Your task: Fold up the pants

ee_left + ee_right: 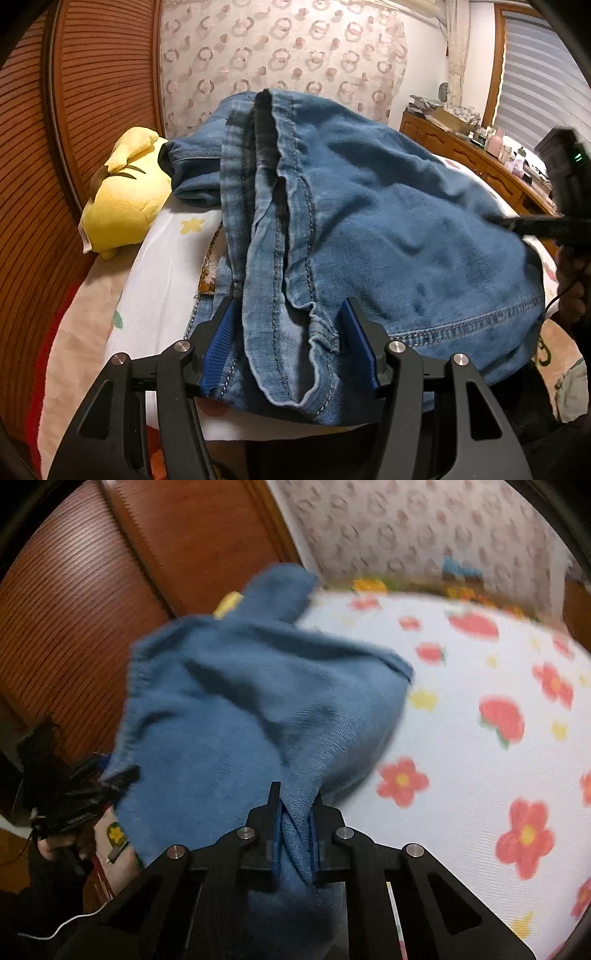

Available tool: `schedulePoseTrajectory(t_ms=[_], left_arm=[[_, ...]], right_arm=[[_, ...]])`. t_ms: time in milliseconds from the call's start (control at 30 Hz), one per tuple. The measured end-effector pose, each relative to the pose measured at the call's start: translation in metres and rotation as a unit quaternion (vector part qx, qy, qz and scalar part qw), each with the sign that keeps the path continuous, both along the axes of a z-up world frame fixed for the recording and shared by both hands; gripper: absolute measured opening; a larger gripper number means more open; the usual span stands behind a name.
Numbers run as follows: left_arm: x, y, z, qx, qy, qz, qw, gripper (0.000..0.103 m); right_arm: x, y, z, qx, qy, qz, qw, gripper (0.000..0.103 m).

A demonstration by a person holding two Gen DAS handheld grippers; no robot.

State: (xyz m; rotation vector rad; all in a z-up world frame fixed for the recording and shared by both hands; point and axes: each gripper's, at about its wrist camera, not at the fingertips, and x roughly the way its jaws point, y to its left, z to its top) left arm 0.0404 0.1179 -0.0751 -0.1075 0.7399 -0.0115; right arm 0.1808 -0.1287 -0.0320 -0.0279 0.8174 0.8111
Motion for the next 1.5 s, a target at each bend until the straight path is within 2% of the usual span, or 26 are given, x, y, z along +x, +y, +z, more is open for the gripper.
schedulePoseTrajectory(t_ms=[100,333,500,600,733,833,1000,1100,1200,1267,1367,1433,1500], left_arm=[[-0.004,0.001,0.006,-0.007,-0.007,0.001,0.9999,0.059],[-0.01,0.002,0.033,-0.01,-0.04,0.005,0.9991,0.059],[-0.008,0.002,0.056,-0.003,-0.068,0.0,0.9977,0.059],[0.003,-0.004,0.07,0.001,-0.079,-0.011,0.9968,0.059],[0.018,-0.022,0.082,0.006,-0.09,-0.034,0.9953,0.059],[0.032,-0.043,0.087,0.005,-0.093,-0.06,0.9938,0.059],[0.054,-0.083,0.088,0.004,-0.089,-0.102,0.9907,0.059],[0.069,-0.105,0.084,-0.006,-0.081,-0.128,0.9884,0.059],[0.083,-0.13,0.078,-0.013,-0.072,-0.151,0.9858,0.059],[0.087,-0.143,0.072,-0.014,-0.066,-0.164,0.9842,0.059],[0.096,-0.163,0.066,-0.013,-0.053,-0.177,0.9826,0.061],[0.097,-0.175,0.063,-0.011,-0.049,-0.184,0.9816,0.073],[0.102,-0.186,0.06,-0.012,-0.046,-0.192,0.9803,0.078]], right_arm=[[-0.017,0.006,0.039,0.02,-0.044,0.024,0.999,0.011],[-0.037,0.043,0.11,-0.002,-0.126,0.053,0.991,0.01],[-0.036,0.043,0.15,0.003,-0.167,0.034,0.985,0.007],[-0.029,0.024,0.158,0.003,-0.171,0.004,0.985,0.007],[-0.014,-0.02,0.146,-0.023,-0.163,-0.054,0.985,0.007],[0.001,-0.068,0.128,-0.043,-0.139,-0.11,0.983,0.007],[0.012,-0.143,0.081,-0.065,-0.088,-0.176,0.978,0.007],[0.017,-0.161,0.056,-0.06,-0.057,-0.198,0.977,0.009],[0.022,-0.169,0.037,-0.065,-0.037,-0.211,0.975,0.018],[0.028,-0.167,0.033,-0.078,-0.032,-0.219,0.972,0.031],[0.028,-0.171,0.027,-0.064,-0.021,-0.218,0.974,0.043],[0.031,-0.173,0.028,-0.066,-0.019,-0.22,0.973,0.048],[0.024,-0.175,0.021,-0.064,-0.016,-0.218,0.974,0.05]])
